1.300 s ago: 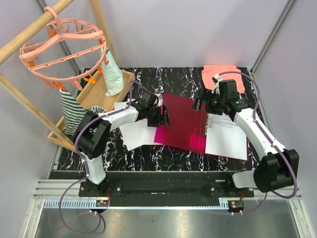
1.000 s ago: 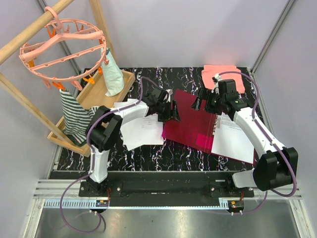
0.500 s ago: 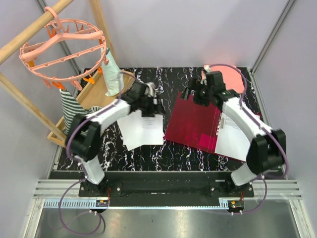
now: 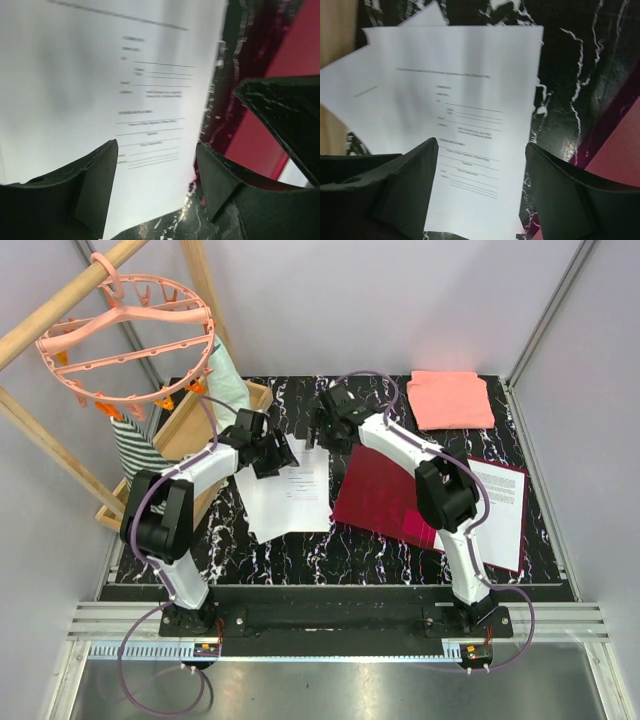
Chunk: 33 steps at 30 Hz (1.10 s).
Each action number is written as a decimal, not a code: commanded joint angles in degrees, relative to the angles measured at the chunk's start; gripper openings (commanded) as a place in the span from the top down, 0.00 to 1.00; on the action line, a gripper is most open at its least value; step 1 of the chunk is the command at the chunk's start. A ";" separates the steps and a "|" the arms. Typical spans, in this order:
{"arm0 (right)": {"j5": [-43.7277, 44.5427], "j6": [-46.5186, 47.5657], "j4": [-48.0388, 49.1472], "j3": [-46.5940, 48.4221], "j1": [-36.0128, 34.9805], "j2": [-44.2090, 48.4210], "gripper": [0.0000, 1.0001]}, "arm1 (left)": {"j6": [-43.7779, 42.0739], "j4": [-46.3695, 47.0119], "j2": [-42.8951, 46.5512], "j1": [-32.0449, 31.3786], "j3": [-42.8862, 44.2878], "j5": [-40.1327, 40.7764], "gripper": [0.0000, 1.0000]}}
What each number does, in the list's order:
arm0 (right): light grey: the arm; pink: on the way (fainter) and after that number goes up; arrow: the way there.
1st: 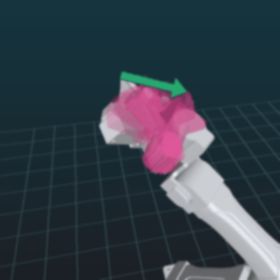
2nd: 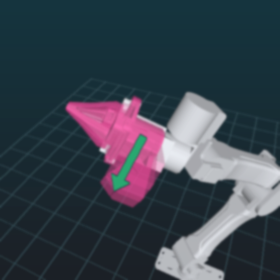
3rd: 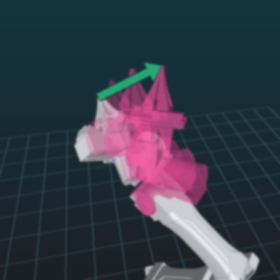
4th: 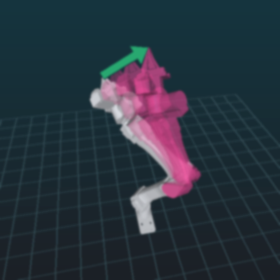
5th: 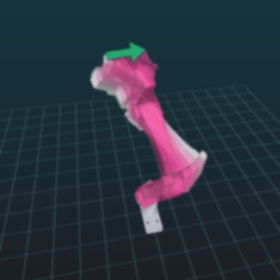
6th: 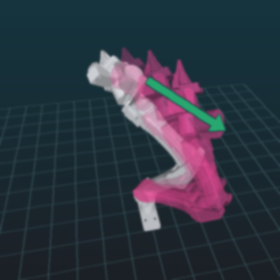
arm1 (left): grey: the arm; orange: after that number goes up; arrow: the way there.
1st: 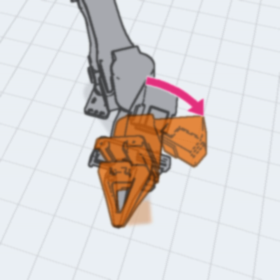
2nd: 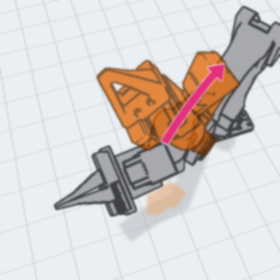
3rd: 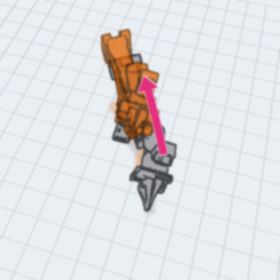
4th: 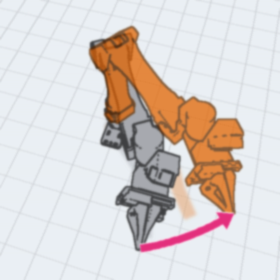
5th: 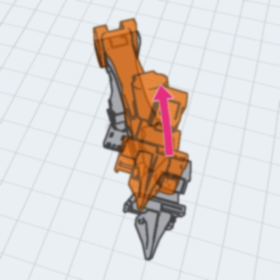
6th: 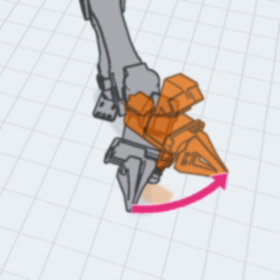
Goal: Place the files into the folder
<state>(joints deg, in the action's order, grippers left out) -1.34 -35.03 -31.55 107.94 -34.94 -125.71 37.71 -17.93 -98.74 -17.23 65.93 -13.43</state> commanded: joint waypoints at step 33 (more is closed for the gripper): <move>-8.74 2.35 10.47 -3.41 -2.86 -3.51 0.06 | 4.47 8.97 -6.12 -0.70 -8.01 5.26 0.38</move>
<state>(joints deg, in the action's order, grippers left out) 1.50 -30.65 -34.48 112.22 -39.48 -135.20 42.33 -9.26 -103.59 -17.91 59.81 -7.75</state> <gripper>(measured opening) 0.924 0.626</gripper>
